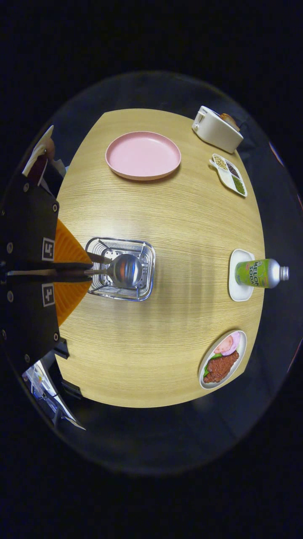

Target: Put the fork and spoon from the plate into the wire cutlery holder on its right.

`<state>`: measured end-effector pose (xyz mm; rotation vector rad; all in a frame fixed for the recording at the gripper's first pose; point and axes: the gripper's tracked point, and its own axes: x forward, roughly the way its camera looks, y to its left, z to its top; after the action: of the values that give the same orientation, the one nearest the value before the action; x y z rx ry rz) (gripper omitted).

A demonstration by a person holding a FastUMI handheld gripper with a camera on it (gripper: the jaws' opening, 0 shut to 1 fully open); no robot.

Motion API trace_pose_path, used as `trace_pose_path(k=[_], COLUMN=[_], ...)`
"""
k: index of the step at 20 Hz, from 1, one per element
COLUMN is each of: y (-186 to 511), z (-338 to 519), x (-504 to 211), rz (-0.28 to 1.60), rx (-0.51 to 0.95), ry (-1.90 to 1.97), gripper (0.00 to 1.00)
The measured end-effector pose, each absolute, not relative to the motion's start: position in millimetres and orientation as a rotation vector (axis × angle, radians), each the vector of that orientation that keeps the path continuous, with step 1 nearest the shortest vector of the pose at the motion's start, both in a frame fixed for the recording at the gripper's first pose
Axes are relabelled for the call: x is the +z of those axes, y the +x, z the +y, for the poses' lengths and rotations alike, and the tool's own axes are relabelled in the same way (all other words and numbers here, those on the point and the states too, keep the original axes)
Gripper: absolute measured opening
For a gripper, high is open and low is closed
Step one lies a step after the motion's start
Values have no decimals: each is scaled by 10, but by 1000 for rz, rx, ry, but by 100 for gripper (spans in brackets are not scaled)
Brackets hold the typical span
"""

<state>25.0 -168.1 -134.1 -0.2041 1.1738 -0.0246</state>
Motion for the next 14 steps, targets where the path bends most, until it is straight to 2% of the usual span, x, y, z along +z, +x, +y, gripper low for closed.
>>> trace_pose_path(k=[7, 9, 13, 14], y=[355, 392, 457, 520], z=[-1664, -1654, -1832, -1959], x=[-1343, -1268, -889, -757], rz=[1192, 1147, 940, 856], rx=[-28, -17, -2, -14], ry=[-136, -113, -21, 9], gripper=[9, 14, 85, 99])
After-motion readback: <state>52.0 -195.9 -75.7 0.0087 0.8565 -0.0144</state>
